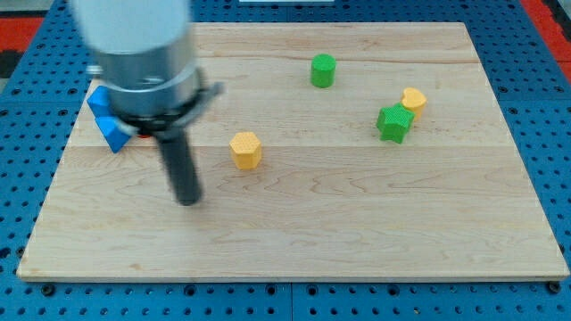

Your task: Push yellow hexagon left to the green star

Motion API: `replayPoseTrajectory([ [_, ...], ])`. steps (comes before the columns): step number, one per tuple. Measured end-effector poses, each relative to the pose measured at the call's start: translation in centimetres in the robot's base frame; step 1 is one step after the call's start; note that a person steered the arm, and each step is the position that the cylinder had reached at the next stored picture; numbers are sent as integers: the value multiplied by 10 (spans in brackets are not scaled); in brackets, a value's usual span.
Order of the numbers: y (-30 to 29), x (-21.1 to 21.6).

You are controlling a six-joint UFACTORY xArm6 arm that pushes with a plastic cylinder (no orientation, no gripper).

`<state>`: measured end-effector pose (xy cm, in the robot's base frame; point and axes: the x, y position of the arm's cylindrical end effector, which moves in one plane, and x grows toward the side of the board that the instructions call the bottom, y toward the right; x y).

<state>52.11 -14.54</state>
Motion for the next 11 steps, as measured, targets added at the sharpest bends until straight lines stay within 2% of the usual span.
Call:
replayPoseTrajectory([
  [1,-33,-5],
  [3,49,-48],
  [6,65,-48],
  [7,79,-64],
  [9,186,-98],
  [10,138,-100],
  [11,161,-131],
])
